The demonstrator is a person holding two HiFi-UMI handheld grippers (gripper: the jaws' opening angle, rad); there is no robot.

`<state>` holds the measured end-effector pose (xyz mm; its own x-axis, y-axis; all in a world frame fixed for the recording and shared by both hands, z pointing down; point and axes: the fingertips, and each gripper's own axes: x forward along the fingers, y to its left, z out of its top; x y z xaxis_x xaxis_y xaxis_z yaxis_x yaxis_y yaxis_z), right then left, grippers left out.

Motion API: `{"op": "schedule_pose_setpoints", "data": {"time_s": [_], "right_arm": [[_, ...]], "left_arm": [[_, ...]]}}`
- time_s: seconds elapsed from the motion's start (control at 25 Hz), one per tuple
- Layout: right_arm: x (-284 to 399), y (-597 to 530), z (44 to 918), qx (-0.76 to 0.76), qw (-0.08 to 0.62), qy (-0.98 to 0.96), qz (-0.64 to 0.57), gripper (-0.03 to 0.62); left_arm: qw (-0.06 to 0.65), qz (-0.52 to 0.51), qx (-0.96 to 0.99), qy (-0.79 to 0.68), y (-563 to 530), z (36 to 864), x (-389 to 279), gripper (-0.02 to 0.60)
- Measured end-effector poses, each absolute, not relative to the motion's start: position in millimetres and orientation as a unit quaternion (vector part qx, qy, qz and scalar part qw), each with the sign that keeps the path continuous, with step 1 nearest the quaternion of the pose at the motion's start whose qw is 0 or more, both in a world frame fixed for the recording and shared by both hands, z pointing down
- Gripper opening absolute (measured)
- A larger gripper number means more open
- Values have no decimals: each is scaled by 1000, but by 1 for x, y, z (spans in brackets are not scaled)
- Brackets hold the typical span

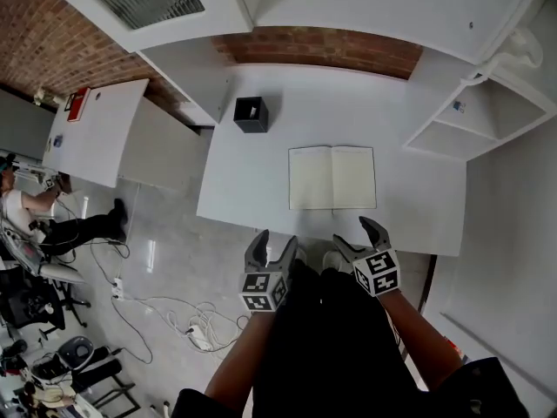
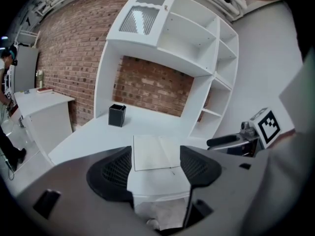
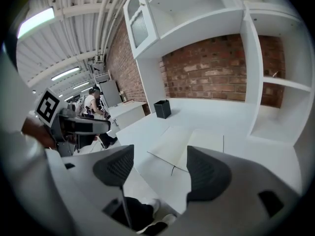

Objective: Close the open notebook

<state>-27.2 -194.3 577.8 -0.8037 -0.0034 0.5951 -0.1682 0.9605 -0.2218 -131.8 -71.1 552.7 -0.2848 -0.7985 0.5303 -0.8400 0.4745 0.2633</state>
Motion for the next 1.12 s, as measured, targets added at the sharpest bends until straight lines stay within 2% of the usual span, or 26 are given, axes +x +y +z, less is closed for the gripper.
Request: {"op": "schedule_pose_setpoints", "data": {"time_s": [0.32,0.6,0.92,1.12], "right_arm": [[-65,-193,624,49,347,-925,147,324],[-99,-196,671,33,380,-913,146,324],[-112,-200,699,30,398,-907,135,324],[-114,-197,716,28,418,-900,122,324]], "left_arm": [[384,44,535,-752,-96,636,-165,293],[414,44,561,-715,-131,688,-183,293],[464,-12,528,-711,-140,721,-194,293],[492,-7,532,-689,-144,736,-186,293]]}}
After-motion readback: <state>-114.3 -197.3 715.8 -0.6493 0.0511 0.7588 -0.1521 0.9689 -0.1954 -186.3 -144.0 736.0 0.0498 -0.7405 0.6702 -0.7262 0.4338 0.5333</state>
